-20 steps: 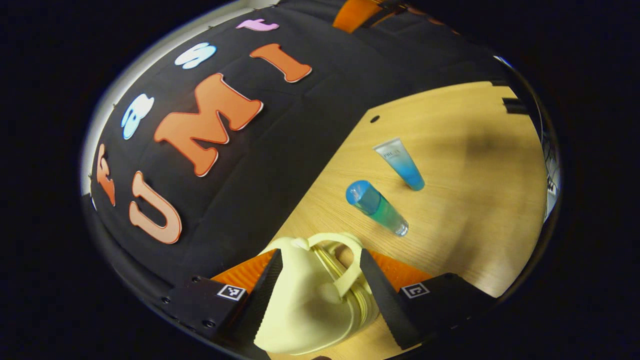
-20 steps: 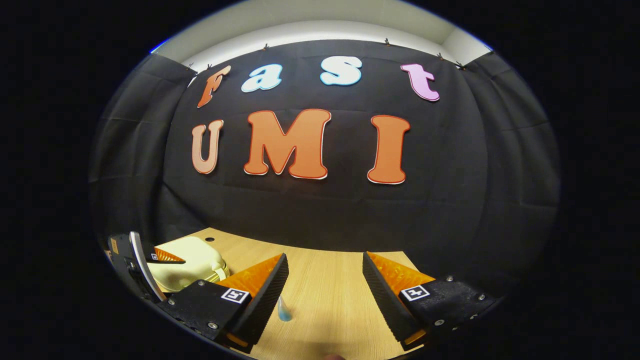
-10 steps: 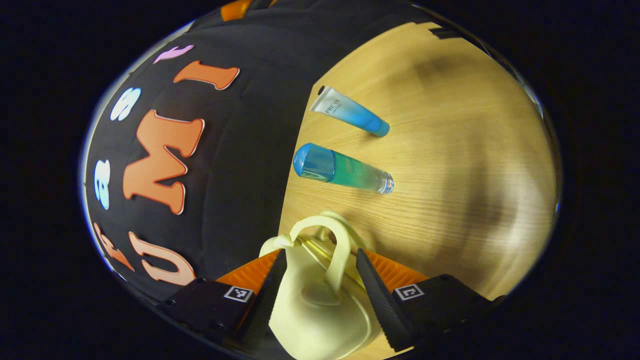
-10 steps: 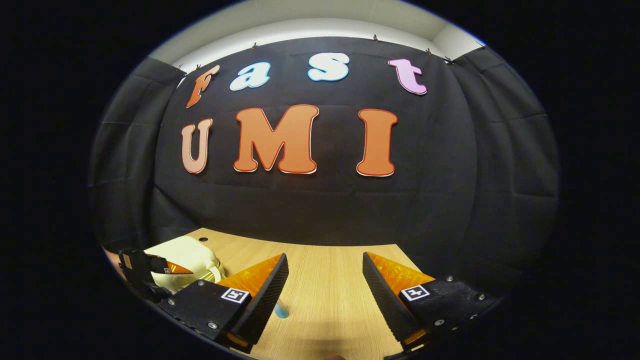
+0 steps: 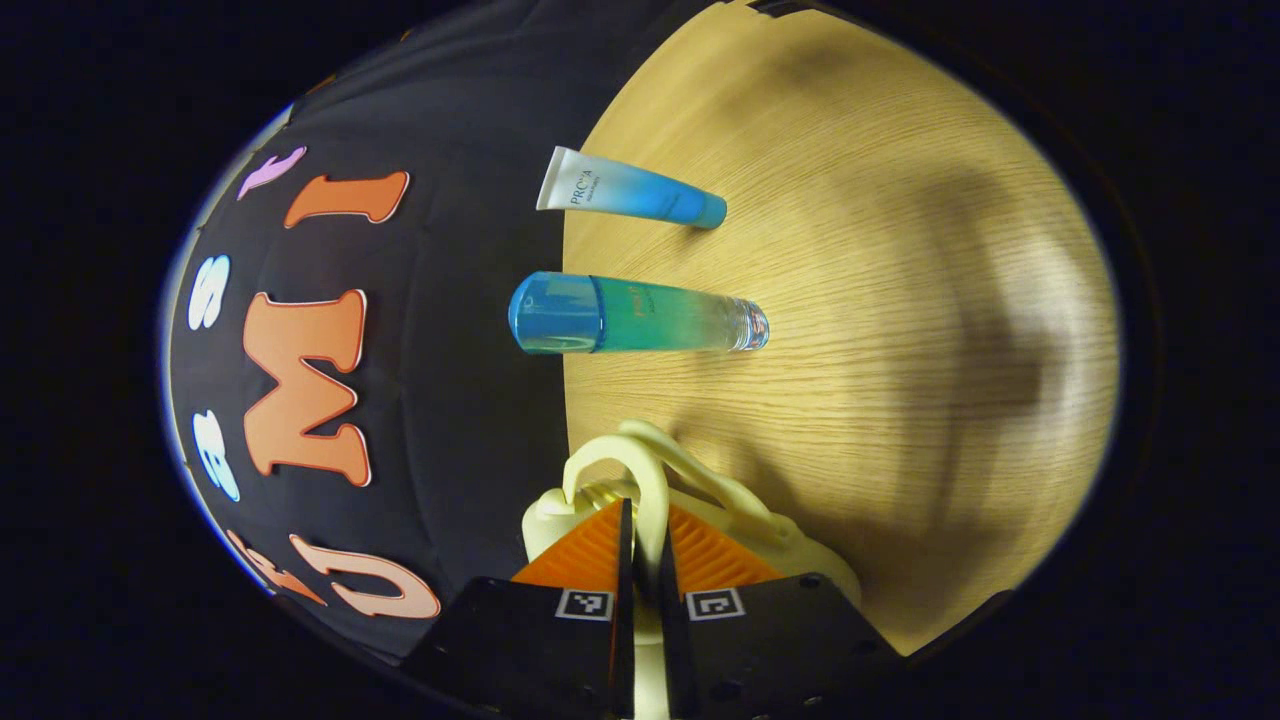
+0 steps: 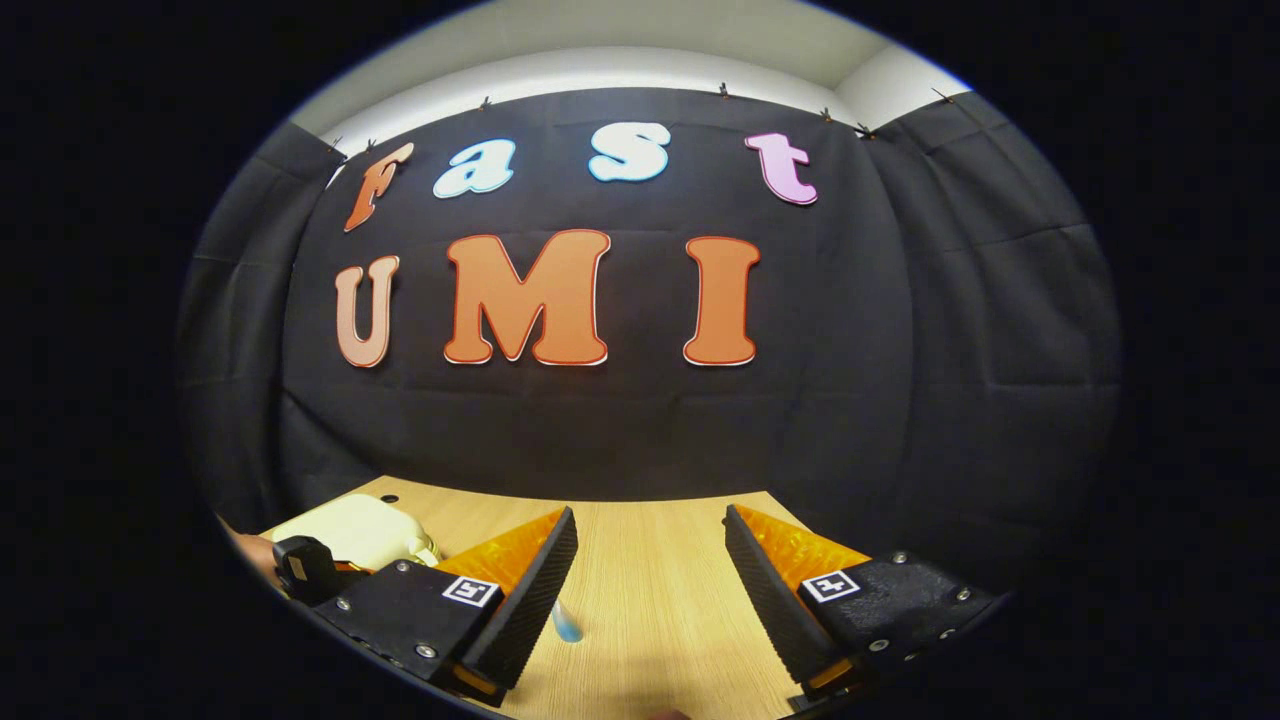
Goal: First open the suitcase, pack the skin care products into it, and then close the suitcase.
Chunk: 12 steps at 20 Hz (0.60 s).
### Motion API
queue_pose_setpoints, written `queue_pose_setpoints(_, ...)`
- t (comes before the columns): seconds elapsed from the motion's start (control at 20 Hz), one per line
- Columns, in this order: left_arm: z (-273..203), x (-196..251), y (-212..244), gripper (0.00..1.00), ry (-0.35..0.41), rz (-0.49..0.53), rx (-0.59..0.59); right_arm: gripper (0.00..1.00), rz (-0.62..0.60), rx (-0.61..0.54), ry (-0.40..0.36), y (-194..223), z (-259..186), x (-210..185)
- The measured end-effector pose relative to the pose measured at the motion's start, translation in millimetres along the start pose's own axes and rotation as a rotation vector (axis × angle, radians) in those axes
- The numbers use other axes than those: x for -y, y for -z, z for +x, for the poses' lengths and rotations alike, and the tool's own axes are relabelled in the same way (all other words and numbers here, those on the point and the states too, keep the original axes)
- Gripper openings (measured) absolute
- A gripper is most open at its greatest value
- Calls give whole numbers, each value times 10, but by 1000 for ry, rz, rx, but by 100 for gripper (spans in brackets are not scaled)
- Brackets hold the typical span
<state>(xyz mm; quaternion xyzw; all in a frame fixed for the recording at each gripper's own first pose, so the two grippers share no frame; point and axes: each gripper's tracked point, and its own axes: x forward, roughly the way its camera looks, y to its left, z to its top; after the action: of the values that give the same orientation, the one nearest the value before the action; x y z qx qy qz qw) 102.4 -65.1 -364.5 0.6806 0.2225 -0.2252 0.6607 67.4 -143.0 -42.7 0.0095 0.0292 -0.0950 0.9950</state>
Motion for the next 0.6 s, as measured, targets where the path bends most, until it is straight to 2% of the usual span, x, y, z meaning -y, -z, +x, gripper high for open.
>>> queue_pose_setpoints(0.1,-36,-52,-135,12,5,-91,32,94,-4,-14,16,32,-40,-34)
queue_pose_setpoints(0.2,94,-145,-13,5,-26,-158,65,94,-11,-25,26,44,-70,-100)
queue_pose_setpoints(0.25,50,-186,7,5,-33,-209,81,94,-13,-21,30,25,-89,-139)
queue_pose_setpoints(0.45,-106,-392,-18,5,-94,-359,123,94,-28,-40,6,53,-77,-380)
queue_pose_setpoints(0.6,-78,-421,17,5,-132,-512,133,94,-47,-50,-17,30,-21,-563)
